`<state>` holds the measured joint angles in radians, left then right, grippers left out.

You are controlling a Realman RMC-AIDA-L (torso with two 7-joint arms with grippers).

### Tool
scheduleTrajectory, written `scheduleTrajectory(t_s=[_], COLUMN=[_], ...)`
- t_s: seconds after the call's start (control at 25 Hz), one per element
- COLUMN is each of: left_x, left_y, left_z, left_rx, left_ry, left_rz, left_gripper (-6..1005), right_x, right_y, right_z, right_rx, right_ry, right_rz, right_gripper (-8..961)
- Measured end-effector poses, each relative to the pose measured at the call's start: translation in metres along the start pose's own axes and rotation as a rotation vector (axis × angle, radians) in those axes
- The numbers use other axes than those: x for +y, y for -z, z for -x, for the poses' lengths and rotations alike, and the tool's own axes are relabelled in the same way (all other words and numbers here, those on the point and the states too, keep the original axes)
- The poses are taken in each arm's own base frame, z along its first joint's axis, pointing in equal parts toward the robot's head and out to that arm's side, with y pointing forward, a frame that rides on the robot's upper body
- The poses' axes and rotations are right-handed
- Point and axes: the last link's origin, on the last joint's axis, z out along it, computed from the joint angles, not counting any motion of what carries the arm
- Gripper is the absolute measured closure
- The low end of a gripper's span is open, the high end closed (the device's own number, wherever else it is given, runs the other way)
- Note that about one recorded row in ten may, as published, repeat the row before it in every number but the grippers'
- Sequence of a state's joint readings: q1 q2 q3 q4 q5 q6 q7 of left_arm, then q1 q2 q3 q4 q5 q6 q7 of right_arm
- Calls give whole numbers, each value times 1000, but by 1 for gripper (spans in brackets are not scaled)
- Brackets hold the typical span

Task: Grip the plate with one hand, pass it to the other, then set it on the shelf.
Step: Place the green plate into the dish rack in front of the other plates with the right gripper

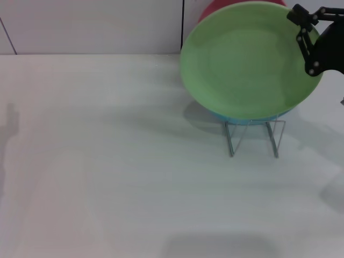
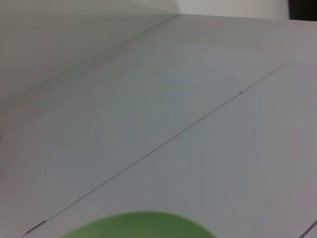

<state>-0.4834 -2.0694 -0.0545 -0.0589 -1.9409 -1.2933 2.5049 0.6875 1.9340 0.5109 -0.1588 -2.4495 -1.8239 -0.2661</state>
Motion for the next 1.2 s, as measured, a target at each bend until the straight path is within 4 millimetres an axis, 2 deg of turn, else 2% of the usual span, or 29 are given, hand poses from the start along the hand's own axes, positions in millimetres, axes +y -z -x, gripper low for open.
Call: scheduleTrajectory(t_s=[0.64, 1.2], left_x=[6, 12], left_y=[2, 8], left_z=[4, 9], left_rx=[2, 10], left_ry=[36, 81], left_rz=[0, 1], left_gripper=[399, 399], right_x=[-19, -28], right_y=[9, 13], right_z=[-7, -11], right_rx=[12, 5], right_ry=[58, 78], right_rz=[47, 145], right_gripper=[931, 931])
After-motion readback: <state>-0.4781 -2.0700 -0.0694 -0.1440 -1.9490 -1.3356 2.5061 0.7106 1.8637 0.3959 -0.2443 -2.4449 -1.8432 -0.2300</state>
